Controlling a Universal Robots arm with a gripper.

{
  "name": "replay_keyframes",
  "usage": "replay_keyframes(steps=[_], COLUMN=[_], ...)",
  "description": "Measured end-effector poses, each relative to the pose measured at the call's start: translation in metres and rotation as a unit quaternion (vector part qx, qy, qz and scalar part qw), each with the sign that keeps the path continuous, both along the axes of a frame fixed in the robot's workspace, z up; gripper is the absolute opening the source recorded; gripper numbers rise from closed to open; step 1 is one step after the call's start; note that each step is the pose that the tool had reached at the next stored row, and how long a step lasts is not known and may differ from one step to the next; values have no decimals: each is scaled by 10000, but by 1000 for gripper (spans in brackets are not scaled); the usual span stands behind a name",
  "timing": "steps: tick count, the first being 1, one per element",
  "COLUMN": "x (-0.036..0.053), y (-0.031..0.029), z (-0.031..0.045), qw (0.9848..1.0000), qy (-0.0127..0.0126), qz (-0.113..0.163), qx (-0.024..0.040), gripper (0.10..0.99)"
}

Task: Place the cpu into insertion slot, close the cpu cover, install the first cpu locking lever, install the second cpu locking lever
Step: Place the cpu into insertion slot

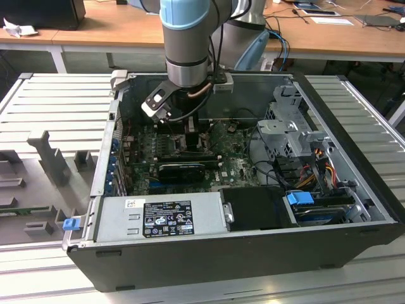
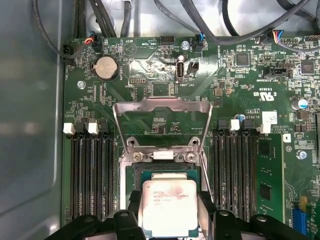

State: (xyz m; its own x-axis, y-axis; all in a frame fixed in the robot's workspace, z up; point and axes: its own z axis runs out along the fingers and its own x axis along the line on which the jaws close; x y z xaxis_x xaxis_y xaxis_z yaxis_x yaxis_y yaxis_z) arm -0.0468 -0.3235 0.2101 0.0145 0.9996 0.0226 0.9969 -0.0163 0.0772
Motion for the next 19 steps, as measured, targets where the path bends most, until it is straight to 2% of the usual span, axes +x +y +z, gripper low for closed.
replay_keyframes(steps=[7, 12, 19], x=[5, 7, 6], y=[8, 39, 40], z=[-38, -69, -87], qw=[10000, 10000, 10000], qy=[-1, -1, -1], qz=[-9, -43, -49], qx=[1, 1, 0], gripper=[525, 525, 525])
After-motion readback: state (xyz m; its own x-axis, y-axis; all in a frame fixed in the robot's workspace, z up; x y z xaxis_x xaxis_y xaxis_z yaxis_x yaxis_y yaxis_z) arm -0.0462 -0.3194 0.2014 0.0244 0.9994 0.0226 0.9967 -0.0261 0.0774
